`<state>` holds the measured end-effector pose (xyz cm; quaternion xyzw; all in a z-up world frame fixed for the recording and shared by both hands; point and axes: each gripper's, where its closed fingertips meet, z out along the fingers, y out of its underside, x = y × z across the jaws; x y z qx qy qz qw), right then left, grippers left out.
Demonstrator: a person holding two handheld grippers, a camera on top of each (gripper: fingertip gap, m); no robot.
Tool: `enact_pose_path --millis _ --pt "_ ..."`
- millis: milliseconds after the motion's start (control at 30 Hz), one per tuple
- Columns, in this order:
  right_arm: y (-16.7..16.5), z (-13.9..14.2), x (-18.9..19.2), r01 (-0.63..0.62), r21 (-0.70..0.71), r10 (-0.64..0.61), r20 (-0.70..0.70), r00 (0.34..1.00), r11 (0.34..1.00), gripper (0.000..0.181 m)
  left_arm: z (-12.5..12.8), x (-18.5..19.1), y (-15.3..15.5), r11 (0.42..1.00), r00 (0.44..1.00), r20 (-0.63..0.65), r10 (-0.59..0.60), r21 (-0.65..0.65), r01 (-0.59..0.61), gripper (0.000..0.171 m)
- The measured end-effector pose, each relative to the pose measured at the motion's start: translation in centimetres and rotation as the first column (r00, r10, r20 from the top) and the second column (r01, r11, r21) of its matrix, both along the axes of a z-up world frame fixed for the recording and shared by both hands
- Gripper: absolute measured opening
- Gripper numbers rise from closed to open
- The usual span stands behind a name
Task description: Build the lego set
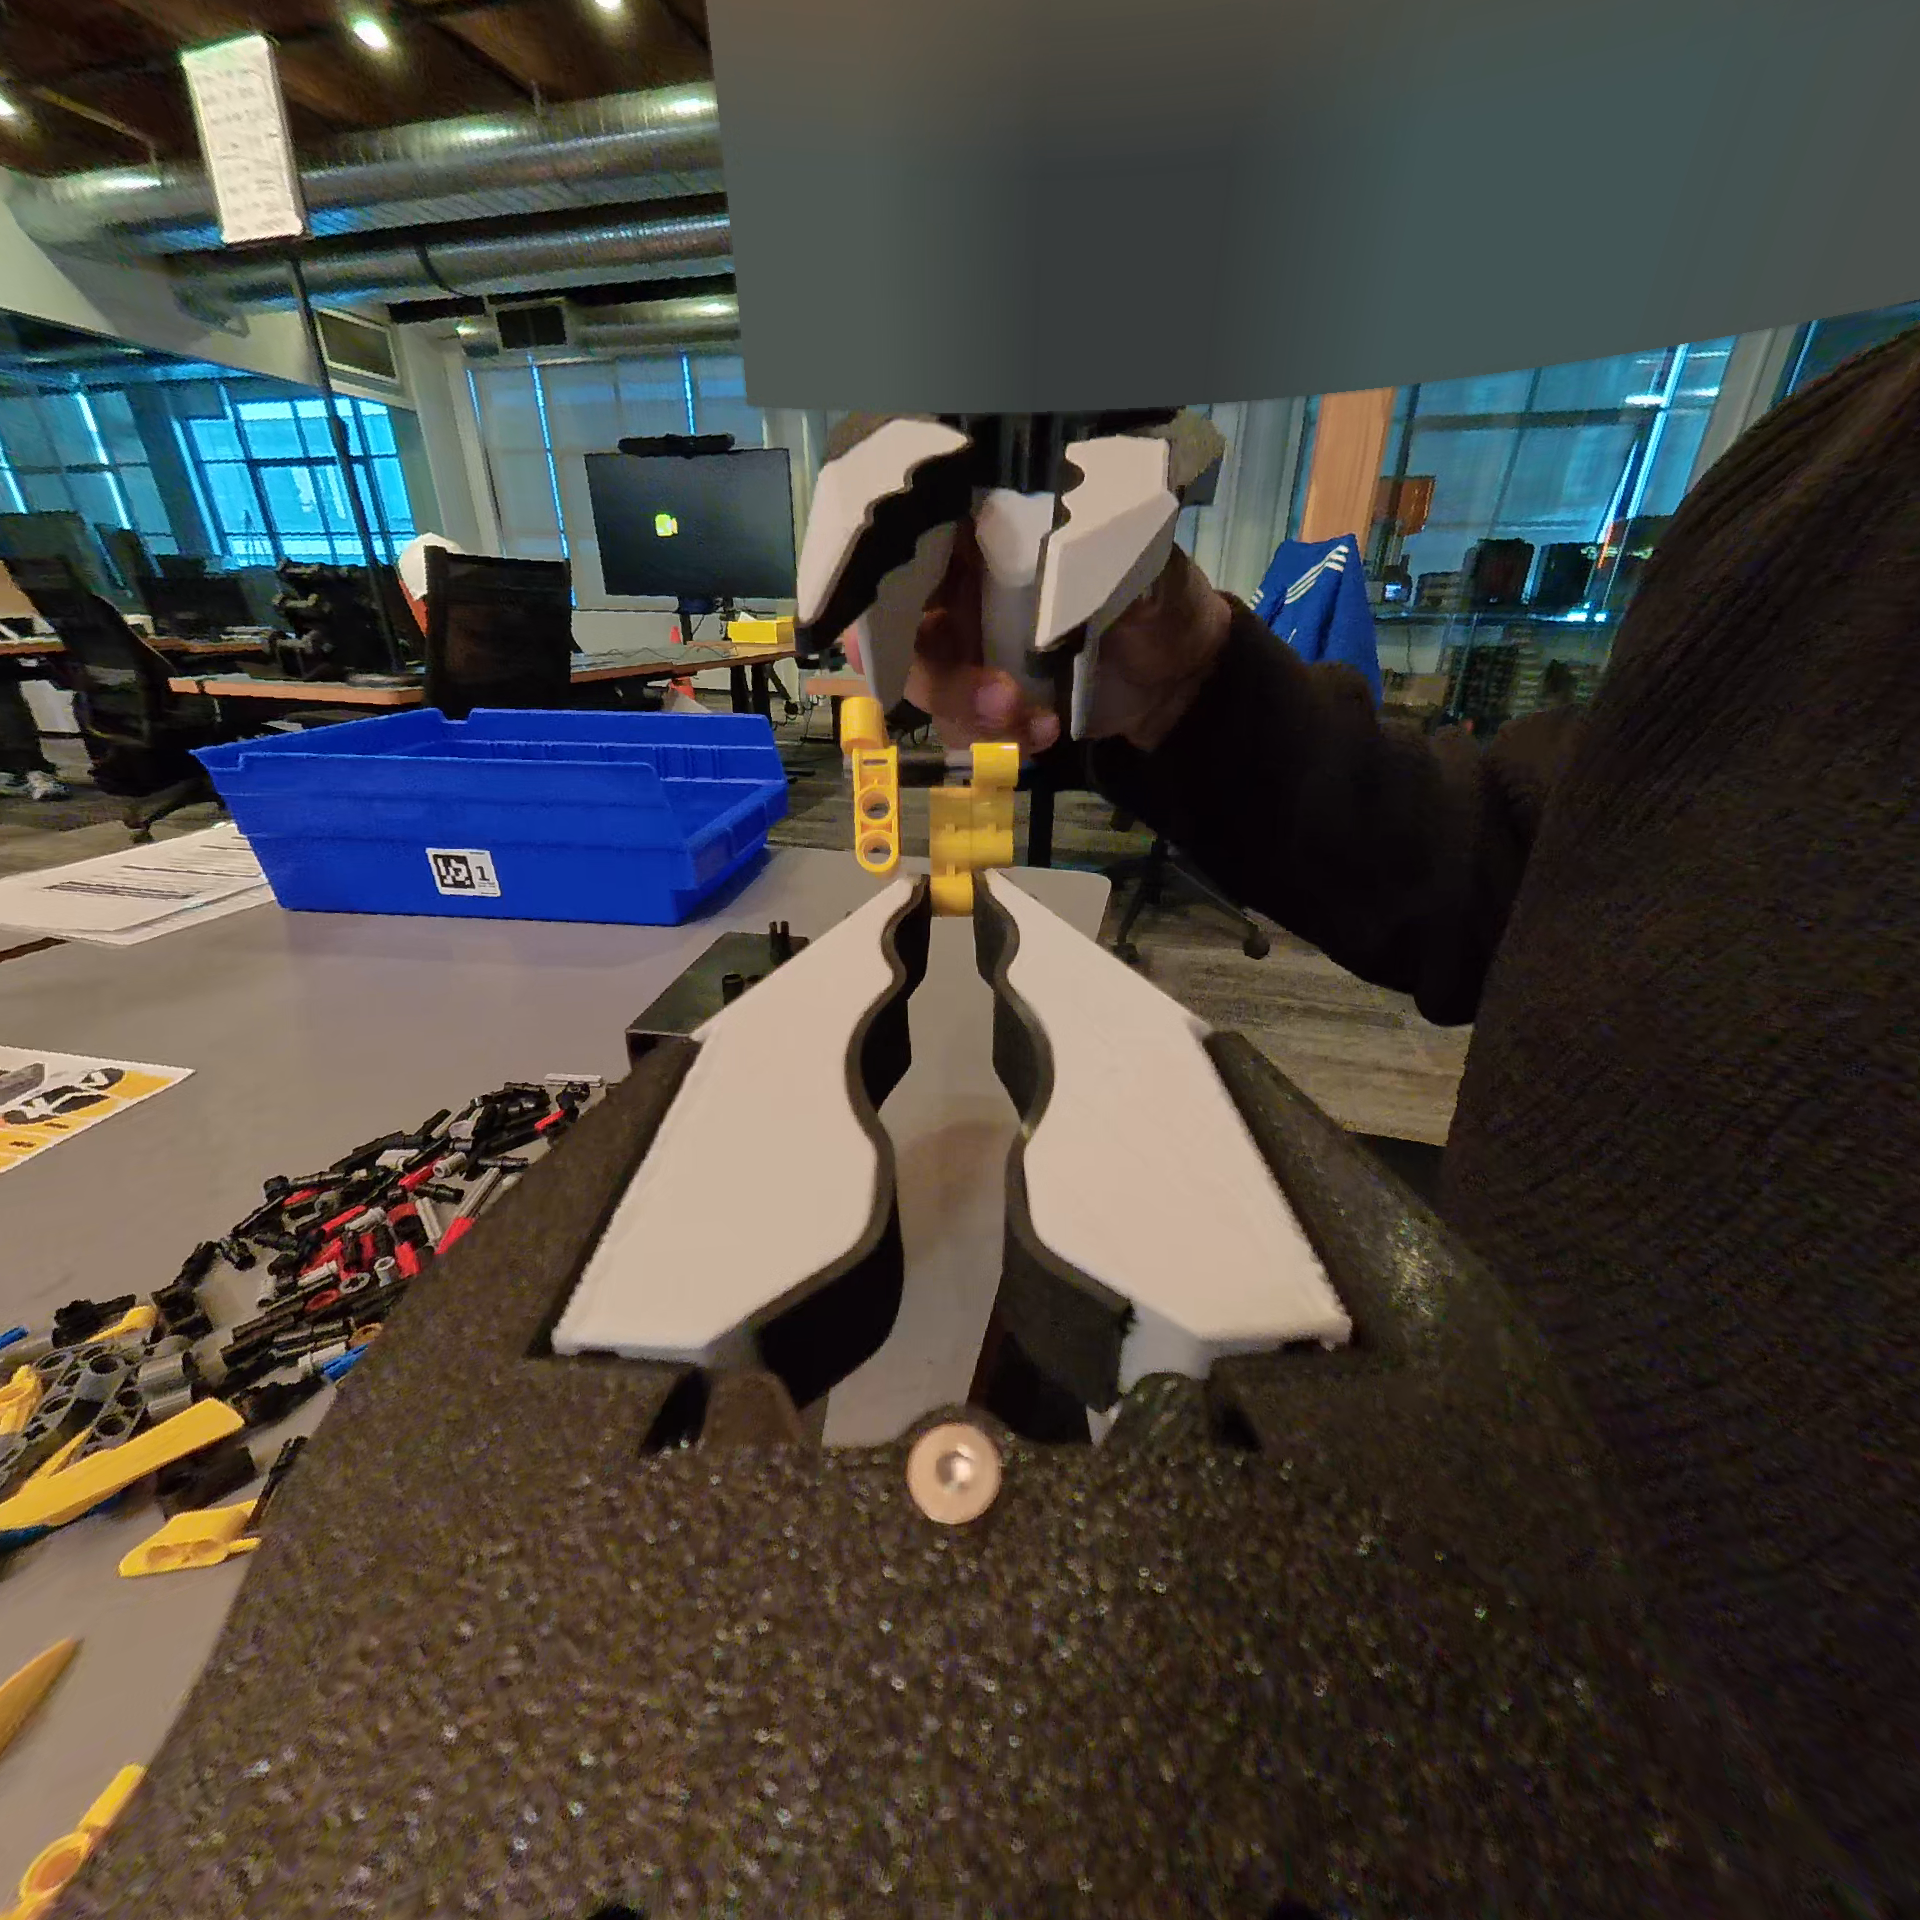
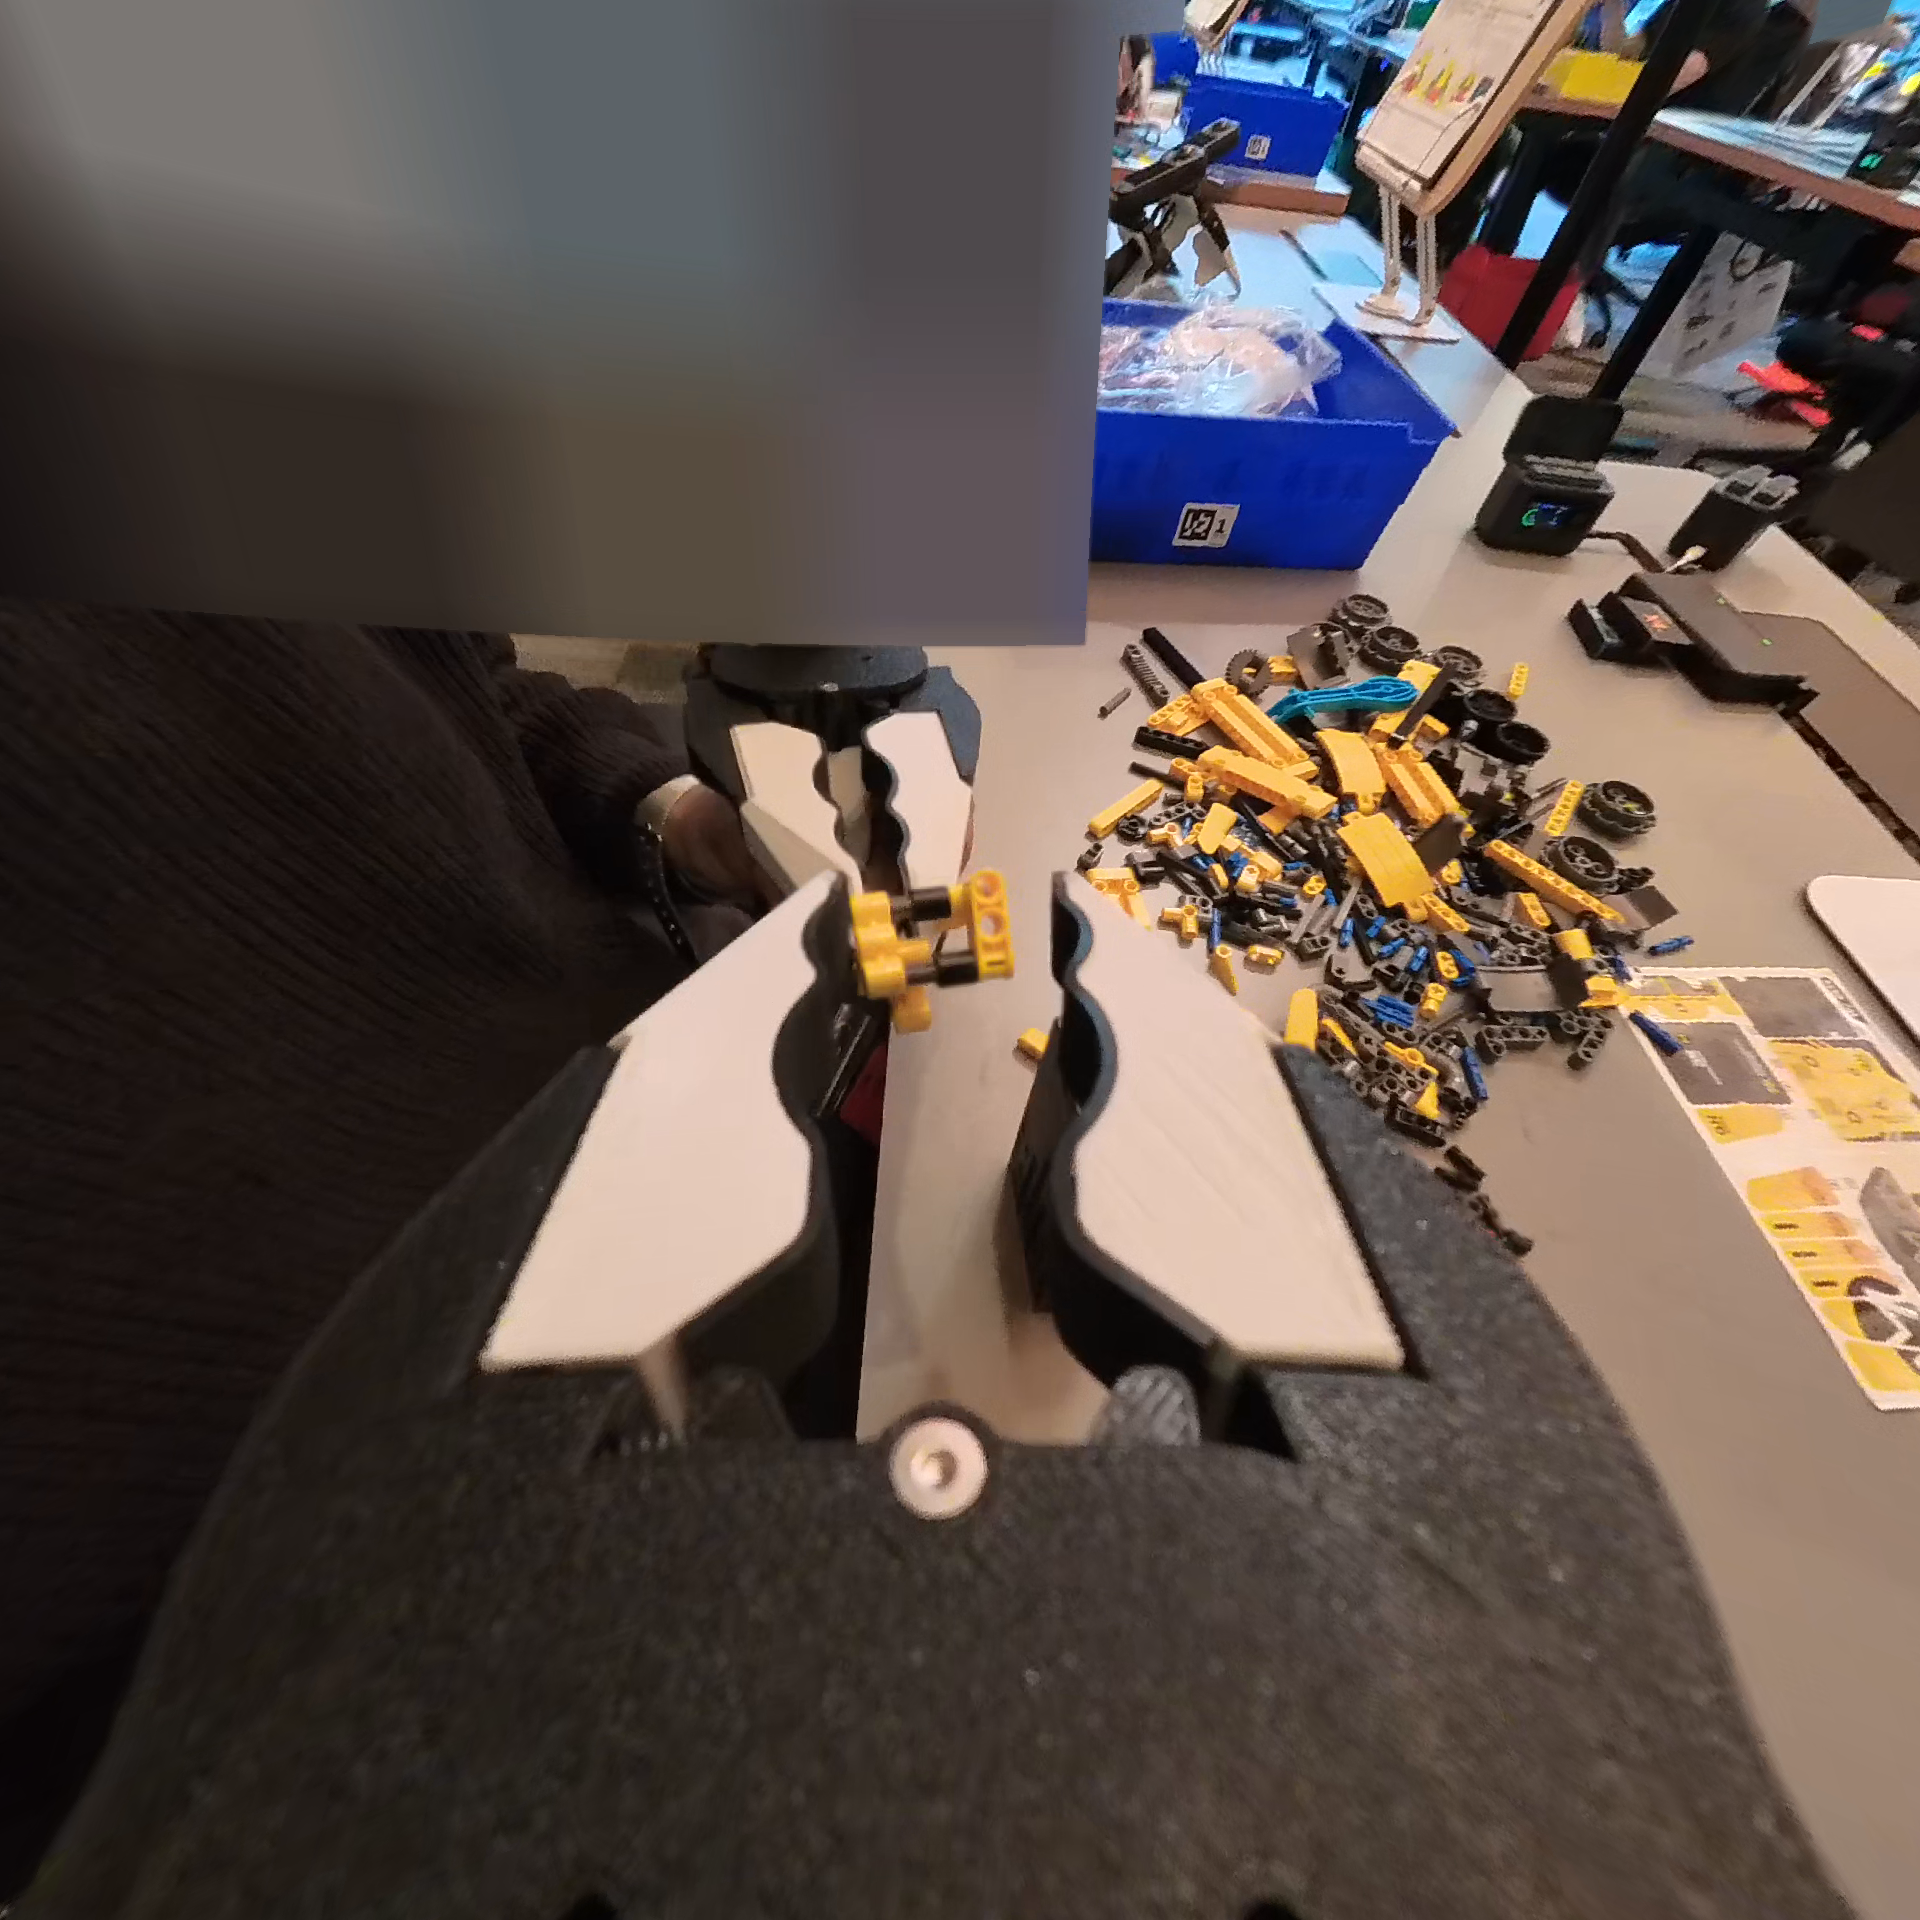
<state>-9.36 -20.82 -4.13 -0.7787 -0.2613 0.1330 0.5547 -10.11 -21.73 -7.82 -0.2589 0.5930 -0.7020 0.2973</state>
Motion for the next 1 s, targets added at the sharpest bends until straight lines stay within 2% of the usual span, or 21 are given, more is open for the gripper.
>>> enact_pose_path --millis 200,367,500,700,867,1000 --pt "0.8 -1.2 -0.4 -0.070 -0.100 0.079 0.087 0.993 0.992 0.029 -0.2 -0.1 -0.1 1.000 1.000 -0.006 -0.009 0.009 0.009 0.007" --pt "1.1 -0.5 0.0 -0.098 -0.098 0.103 0.054 0.993 0.990 0.025 -0.3 -0.1 0.1 1.000 1.000 -0.006 -0.006 0.012 0.006 0.007" --pt "0.6 -0.4 -0.9 -0.168 -0.114 0.170 0.011 0.985 0.979 0.034 -0.3 -0.1 0.2 1.000 1.000 -0.007 -0.010 0.016 0.010 0.007" --pt "0.4 -1.6 -1.5 -0.177 -0.172 0.195 0.092 0.976 0.969 0.051 -0.5 -0.1 0.1 1.000 1.000 -0.013 -0.013 0.024 0.013 0.007" --pt "0.3 -2.5 -1.3 -0.139 -0.184 0.177 0.212 0.961 0.973 0.052 -0.8 -0.1 -0.2 0.999 0.999 -0.023 -0.025 0.046 0.026 0.007" --pt "0.2 -2.7 -0.9 -0.111 -0.200 0.160 0.247 0.956 0.973 0.052 -1.1 -0.3 -0.6 0.996 0.999 -0.030 -0.039 0.081 0.042 0.007"
